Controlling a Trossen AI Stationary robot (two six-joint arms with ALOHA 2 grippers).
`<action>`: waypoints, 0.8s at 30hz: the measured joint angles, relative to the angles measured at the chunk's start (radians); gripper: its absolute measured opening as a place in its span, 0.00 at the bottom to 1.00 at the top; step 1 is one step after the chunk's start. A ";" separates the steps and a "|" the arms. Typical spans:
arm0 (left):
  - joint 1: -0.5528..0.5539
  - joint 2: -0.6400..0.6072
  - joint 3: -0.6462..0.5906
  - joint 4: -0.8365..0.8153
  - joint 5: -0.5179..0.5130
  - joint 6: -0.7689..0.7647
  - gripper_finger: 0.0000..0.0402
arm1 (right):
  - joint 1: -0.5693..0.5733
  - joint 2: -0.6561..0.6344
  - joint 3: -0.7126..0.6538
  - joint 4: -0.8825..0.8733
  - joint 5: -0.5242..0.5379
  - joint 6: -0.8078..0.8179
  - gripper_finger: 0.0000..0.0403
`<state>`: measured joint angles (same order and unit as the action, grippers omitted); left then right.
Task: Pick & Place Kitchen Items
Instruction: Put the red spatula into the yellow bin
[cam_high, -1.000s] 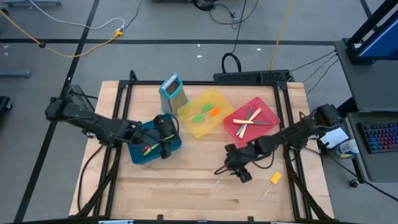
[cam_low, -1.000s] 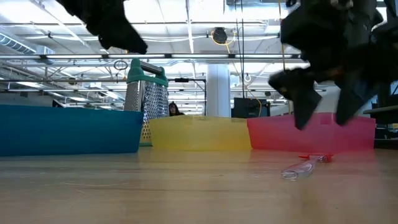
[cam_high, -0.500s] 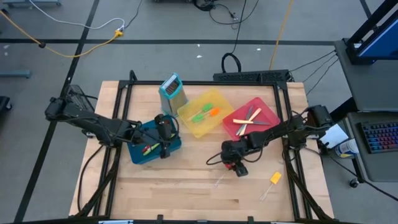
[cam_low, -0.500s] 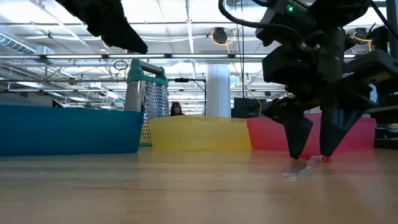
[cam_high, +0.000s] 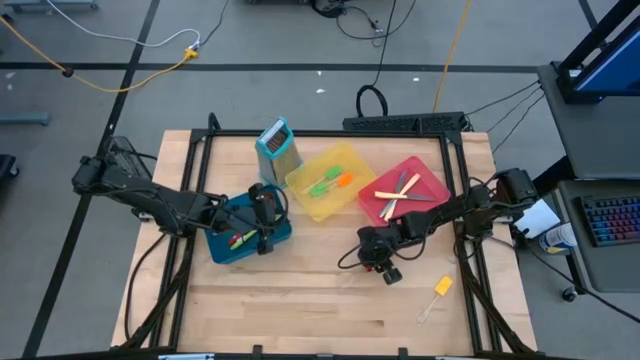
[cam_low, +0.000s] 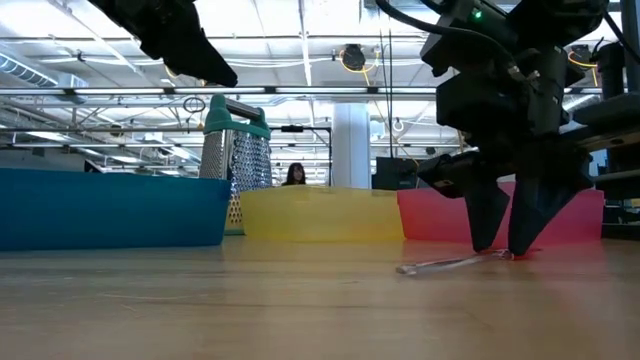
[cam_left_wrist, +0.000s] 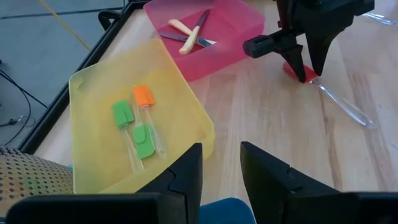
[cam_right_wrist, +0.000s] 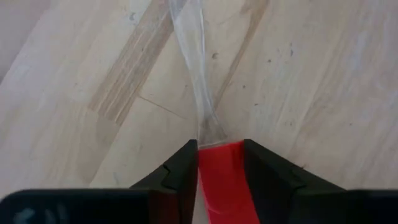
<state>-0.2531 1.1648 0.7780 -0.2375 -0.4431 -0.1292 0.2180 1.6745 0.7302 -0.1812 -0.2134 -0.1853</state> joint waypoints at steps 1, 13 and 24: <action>0.000 0.000 0.000 -0.001 0.000 0.000 0.28 | 0.000 0.000 -0.011 0.003 -0.001 0.013 0.26; -0.018 0.000 0.000 -0.006 -0.001 -0.018 0.28 | 0.024 0.001 -0.064 0.090 0.009 0.175 0.13; -0.024 0.000 0.000 -0.004 -0.001 -0.051 0.28 | 0.034 -0.092 -0.064 0.107 0.034 0.226 0.36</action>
<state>-0.2771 1.1648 0.7780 -0.2413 -0.4443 -0.1797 0.2520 1.5830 0.6663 -0.0743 -0.1797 0.0406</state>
